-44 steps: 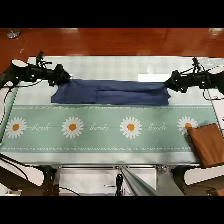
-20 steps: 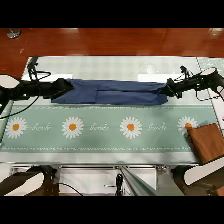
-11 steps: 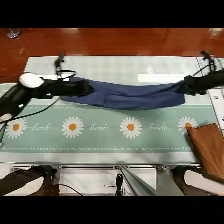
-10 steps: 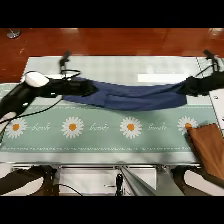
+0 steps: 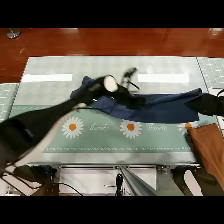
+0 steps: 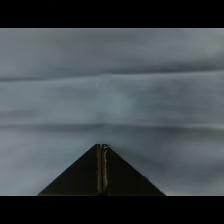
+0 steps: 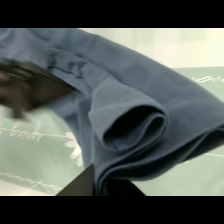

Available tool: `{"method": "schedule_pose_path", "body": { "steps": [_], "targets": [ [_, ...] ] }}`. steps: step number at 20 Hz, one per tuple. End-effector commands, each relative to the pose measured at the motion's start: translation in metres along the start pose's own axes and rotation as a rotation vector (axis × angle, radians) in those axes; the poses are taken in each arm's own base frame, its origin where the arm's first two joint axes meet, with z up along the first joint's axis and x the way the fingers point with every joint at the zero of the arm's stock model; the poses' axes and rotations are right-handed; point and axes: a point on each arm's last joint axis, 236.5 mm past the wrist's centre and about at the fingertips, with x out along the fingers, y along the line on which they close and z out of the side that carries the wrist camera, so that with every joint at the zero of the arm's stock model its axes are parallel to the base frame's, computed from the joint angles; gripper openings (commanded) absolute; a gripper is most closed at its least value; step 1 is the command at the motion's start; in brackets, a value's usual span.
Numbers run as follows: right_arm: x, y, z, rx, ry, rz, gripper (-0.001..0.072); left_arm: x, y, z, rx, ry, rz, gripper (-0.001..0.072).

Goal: Fold the shirts.

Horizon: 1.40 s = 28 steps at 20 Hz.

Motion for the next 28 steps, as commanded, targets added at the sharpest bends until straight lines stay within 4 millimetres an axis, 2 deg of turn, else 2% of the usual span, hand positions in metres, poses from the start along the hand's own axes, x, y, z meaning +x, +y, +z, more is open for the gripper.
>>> {"method": "schedule_pose_path", "body": {
  "steps": [1, 2, 4, 6, 8, 10, 12, 14, 16, 17, 19, 21, 23, 25, 26, 28],
  "targets": [
    [-0.005, 0.014, -0.005, -0.013, -0.016, 0.033, 0.0026, 0.055, -0.059, -0.052, -0.002, 0.146, -0.124, 0.0025],
    [-0.005, 0.014, -0.004, -0.014, -0.019, 0.032, 0.0026, 0.061, -0.068, -0.065, 0.003, 0.177, -0.136, 0.0025],
    [-0.003, 0.012, -0.003, -0.009, -0.017, 0.029, 0.0026, 0.06, -0.072, -0.072, 0.027, 0.201, -0.147, 0.0026],
    [-0.001, 0.011, -0.002, -0.001, -0.008, 0.031, 0.0026, 0.042, -0.058, -0.056, 0.024, 0.201, -0.15, 0.0025],
    [0.001, 0.013, -0.001, 0.005, -0.005, 0.045, 0.0026, 0.006, -0.026, -0.017, -0.03, 0.141, -0.142, 0.0025],
    [0.005, 0.017, 0.004, 0.015, -0.007, 0.076, 0.0026, -0.05, 0.017, 0.031, -0.098, 0.037, -0.124, 0.0025],
    [0.011, 0.03, 0.012, 0.019, -0.006, 0.156, 0.0026, -0.122, 0.063, 0.068, -0.163, -0.079, -0.099, 0.0025],
    [0.022, 0.052, 0.017, -0.029, 0.023, 0.243, 0.0026, -0.202, 0.091, 0.084, -0.19, -0.18, -0.081, 0.0025],
    [0.045, 0.078, 0.022, -0.096, 0.079, 0.281, 0.0026, -0.281, 0.101, 0.088, -0.136, -0.305, -0.016, 0.0025],
    [0.06, 0.094, 0.028, -0.124, 0.097, 0.299, 0.0026, -0.32, 0.097, 0.087, -0.103, -0.382, 0.022, 0.0025],
    [0.096, 0.132, 0.036, -0.195, 0.143, 0.344, 0.0026, -0.383, 0.078, 0.074, -0.024, -0.52, 0.075, 0.0026],
    [0.141, 0.163, 0.039, -0.248, 0.21, 0.367, 0.0026, -0.42, 0.056, 0.045, 0.046, -0.605, 0.123, 0.0025],
    [0.189, 0.184, 0.042, -0.266, 0.276, 0.381, 0.0026, -0.43, 0.04, 0.009, 0.085, -0.645, 0.154, 0.0026],
    [0.234, 0.196, 0.045, -0.248, 0.33, 0.383, 0.0026, -0.421, 0.032, -0.024, 0.09, -0.658, 0.161, 0.0026],
    [0.254, 0.2, 0.046, -0.237, 0.349, 0.382, 0.0026, -0.414, 0.034, -0.035, 0.078, -0.672, 0.163, 0.0026],
    [0.29, 0.205, 0.046, -0.194, 0.38, 0.379, 0.0026, -0.396, 0.05, -0.054, 0.027, -0.693, 0.169, 0.0026]
  ]
}}
